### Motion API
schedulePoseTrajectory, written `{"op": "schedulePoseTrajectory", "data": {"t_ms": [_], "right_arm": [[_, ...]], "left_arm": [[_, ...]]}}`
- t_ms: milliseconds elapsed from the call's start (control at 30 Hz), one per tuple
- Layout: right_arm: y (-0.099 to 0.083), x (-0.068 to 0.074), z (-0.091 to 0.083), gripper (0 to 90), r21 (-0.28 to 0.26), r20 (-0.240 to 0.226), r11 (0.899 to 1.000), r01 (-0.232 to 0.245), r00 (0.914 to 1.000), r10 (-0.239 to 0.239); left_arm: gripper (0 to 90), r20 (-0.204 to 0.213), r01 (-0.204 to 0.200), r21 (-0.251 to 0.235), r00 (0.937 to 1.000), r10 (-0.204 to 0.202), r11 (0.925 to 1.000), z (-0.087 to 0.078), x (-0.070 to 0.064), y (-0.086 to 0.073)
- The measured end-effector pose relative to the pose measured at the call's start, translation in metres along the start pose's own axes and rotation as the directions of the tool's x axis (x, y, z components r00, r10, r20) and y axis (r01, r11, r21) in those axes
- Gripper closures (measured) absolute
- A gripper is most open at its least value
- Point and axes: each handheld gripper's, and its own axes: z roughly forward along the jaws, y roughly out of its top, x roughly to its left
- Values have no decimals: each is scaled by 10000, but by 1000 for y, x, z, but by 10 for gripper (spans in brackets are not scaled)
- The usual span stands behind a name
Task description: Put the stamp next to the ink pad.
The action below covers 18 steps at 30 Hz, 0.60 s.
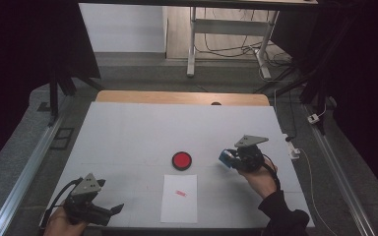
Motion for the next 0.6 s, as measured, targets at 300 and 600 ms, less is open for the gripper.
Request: {"op": "schedulePoseTrajectory", "data": {"t_ms": [300,600], "right_arm": [[-5,-1,8,690,190,7,9998,23,10000,-23],[-9,-2,14,688,361,-64,9993,19,10000,-17]], "left_arm": [[0,-17,-25,50,10000,25,10000,0,0,0],[0,-41,-45,68,10000,45,10000,1,-1,0]]}}
